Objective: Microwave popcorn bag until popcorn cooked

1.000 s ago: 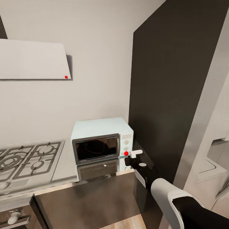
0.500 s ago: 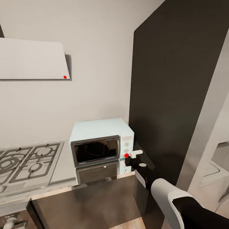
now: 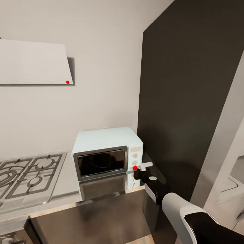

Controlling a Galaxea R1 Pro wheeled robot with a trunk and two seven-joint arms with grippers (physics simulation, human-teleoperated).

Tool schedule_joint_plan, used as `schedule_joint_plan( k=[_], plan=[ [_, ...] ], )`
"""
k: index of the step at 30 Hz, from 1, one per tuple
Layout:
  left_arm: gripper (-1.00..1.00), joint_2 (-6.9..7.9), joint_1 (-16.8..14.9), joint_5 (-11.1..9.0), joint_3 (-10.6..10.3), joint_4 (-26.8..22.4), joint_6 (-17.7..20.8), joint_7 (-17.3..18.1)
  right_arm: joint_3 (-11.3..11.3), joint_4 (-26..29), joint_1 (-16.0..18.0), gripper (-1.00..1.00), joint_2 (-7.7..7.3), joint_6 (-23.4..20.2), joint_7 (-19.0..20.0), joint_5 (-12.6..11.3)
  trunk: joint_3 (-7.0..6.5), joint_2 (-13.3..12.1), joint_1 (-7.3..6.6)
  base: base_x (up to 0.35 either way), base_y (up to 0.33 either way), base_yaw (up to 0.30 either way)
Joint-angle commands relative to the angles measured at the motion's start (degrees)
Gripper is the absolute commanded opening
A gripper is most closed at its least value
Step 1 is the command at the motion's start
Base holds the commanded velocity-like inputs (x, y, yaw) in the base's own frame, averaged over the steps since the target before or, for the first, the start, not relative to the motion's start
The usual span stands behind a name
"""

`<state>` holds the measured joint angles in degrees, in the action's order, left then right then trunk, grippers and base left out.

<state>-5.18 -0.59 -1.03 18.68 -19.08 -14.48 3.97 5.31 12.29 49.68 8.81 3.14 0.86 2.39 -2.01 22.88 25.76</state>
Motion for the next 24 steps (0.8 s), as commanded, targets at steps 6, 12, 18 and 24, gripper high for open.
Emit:
schedule_joint_plan(
  k=[6,12,18,24],
  plan=[
    [1.0,-0.06,-0.02,-0.11,0.39,0.03,-0.11,0.41,0.19,-0.07,-0.4,-1.0,0.0,0.45,0.02,0.26,0.02,0.04,0.02,0.008,-0.002,0.0],
    [1.0,-0.06,-0.02,-0.11,0.39,0.03,-0.11,0.42,0.22,-0.07,-0.93,-1.0,0.07,0.48,0.02,0.26,0.02,0.04,0.02,0.08,0.0,0.0],
    [1.0,-0.04,-0.02,-0.11,0.39,0.01,-0.11,0.42,0.22,-0.01,-0.99,-1.0,0.05,0.5,0.02,0.34,0.02,0.04,0.02,0.025,0.0,0.0],
    [1.0,-0.06,-0.02,-0.11,0.39,0.02,-0.11,0.42,0.2,-0.03,-0.99,-1.0,0.01,0.47,0.02,0.34,0.02,0.04,0.02,0.001,0.0,0.0]
  ],
)
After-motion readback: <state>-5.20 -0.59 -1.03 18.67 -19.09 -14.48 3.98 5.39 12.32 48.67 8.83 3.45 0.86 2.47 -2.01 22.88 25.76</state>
